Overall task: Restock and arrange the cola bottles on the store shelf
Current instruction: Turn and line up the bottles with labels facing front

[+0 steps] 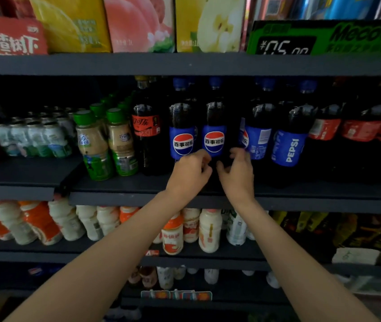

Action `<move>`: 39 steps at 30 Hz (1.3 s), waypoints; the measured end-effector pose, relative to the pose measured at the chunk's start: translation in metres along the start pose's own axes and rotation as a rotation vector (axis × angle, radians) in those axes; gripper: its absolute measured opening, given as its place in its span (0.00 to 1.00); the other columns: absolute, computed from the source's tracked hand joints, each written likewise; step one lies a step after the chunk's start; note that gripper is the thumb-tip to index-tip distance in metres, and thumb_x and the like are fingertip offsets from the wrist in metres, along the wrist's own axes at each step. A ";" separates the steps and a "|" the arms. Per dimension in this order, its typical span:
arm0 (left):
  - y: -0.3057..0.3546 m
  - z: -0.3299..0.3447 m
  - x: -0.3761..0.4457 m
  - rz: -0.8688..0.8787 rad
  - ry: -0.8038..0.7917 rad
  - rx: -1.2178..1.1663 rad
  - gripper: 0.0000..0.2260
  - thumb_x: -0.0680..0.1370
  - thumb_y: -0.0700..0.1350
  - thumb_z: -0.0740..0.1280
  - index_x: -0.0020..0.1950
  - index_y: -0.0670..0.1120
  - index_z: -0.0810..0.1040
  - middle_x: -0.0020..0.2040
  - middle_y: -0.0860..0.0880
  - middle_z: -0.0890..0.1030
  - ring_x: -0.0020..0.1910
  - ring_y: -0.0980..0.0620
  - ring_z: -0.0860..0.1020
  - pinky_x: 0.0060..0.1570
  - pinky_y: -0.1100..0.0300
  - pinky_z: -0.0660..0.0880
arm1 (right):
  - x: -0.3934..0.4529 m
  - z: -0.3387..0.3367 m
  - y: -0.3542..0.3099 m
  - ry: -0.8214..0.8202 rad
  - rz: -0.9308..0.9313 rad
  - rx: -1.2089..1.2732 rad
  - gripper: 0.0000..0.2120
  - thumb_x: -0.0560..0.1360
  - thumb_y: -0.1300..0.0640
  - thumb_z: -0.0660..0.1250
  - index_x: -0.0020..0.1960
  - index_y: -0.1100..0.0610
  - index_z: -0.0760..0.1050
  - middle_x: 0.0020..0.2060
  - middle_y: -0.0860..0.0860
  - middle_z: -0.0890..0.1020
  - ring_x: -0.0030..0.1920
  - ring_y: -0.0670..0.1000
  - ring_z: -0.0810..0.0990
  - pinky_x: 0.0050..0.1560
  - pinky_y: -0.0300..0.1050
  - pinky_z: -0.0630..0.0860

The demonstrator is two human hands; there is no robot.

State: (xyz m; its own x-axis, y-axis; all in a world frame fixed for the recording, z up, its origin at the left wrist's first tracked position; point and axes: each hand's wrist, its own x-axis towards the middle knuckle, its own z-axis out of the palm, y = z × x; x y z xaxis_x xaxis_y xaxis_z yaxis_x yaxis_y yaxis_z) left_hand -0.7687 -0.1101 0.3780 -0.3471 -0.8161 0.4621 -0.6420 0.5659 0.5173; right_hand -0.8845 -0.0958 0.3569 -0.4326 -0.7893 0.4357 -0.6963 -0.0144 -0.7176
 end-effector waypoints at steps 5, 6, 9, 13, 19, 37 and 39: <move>0.020 0.014 0.012 0.037 -0.068 -0.071 0.13 0.75 0.37 0.63 0.59 0.39 0.76 0.53 0.42 0.81 0.53 0.45 0.79 0.54 0.51 0.76 | -0.006 -0.034 -0.003 0.206 -0.038 -0.227 0.23 0.77 0.56 0.63 0.68 0.64 0.62 0.65 0.59 0.66 0.54 0.60 0.77 0.45 0.48 0.75; 0.022 0.018 0.013 0.028 -0.089 -0.088 0.14 0.75 0.38 0.63 0.60 0.39 0.75 0.55 0.41 0.81 0.55 0.45 0.79 0.55 0.51 0.76 | -0.006 -0.035 -0.003 0.185 -0.029 -0.293 0.26 0.77 0.55 0.63 0.71 0.64 0.59 0.68 0.60 0.64 0.54 0.61 0.77 0.45 0.50 0.76; 0.023 0.022 0.017 -0.006 -0.136 -0.115 0.15 0.76 0.38 0.62 0.63 0.39 0.74 0.59 0.41 0.79 0.58 0.44 0.78 0.58 0.52 0.74 | -0.007 -0.033 -0.006 0.149 0.000 -0.382 0.31 0.77 0.54 0.62 0.74 0.62 0.53 0.71 0.59 0.60 0.54 0.61 0.78 0.46 0.51 0.77; 0.022 0.021 0.025 0.001 -0.226 -0.113 0.19 0.78 0.37 0.60 0.69 0.39 0.67 0.65 0.40 0.74 0.65 0.44 0.73 0.64 0.55 0.70 | -0.005 -0.033 0.004 0.122 0.033 -0.405 0.34 0.78 0.53 0.62 0.76 0.63 0.49 0.72 0.60 0.61 0.58 0.61 0.76 0.49 0.53 0.76; 0.039 0.036 0.041 -0.086 -0.380 -0.289 0.25 0.78 0.33 0.57 0.74 0.39 0.56 0.72 0.41 0.66 0.71 0.46 0.65 0.64 0.64 0.61 | 0.003 -0.028 0.019 0.015 0.110 -0.374 0.36 0.77 0.53 0.63 0.75 0.64 0.47 0.70 0.61 0.64 0.61 0.61 0.74 0.54 0.53 0.74; 0.047 0.041 0.030 -0.263 -0.214 -0.144 0.20 0.78 0.43 0.61 0.68 0.41 0.63 0.64 0.40 0.70 0.61 0.42 0.72 0.55 0.56 0.70 | 0.027 -0.032 0.030 -0.109 0.103 -0.009 0.24 0.71 0.64 0.67 0.64 0.61 0.63 0.58 0.60 0.77 0.57 0.60 0.77 0.52 0.52 0.75; 0.046 0.038 0.031 -0.274 -0.207 -0.086 0.19 0.78 0.45 0.61 0.66 0.40 0.65 0.63 0.40 0.72 0.60 0.42 0.73 0.51 0.57 0.70 | 0.025 -0.029 0.027 -0.126 0.088 0.001 0.24 0.72 0.64 0.67 0.65 0.60 0.63 0.59 0.59 0.76 0.57 0.59 0.77 0.52 0.52 0.76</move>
State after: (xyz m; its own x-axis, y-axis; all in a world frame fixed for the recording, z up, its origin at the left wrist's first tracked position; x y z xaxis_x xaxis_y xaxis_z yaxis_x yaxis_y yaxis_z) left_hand -0.8349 -0.1139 0.3884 -0.3065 -0.9405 0.1464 -0.6739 0.3230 0.6644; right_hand -0.9312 -0.0983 0.3642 -0.4165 -0.8583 0.2998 -0.6585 0.0574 -0.7504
